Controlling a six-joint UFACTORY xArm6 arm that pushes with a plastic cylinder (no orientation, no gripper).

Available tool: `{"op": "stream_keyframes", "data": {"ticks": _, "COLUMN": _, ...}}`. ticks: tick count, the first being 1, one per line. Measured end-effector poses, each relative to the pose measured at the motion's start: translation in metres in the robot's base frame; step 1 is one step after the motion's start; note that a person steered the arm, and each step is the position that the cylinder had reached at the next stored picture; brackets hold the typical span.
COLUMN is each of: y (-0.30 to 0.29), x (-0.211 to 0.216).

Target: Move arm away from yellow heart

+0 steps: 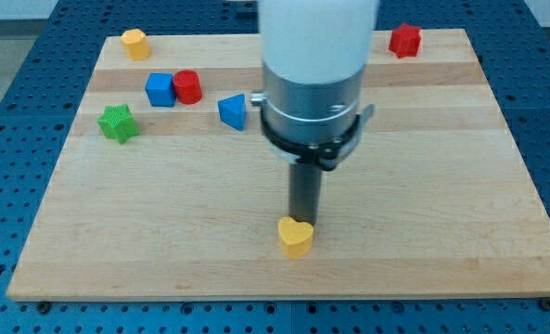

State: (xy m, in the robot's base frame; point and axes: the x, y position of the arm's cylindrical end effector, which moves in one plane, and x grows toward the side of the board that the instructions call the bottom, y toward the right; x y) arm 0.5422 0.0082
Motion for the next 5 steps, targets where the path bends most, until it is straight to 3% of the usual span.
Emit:
{"op": "stream_keyframes", "data": {"ticks": 2, "y": -0.005, "x": 0.000}}
{"op": "stream_keyframes", "data": {"ticks": 5, "y": -0.022, "x": -0.053}}
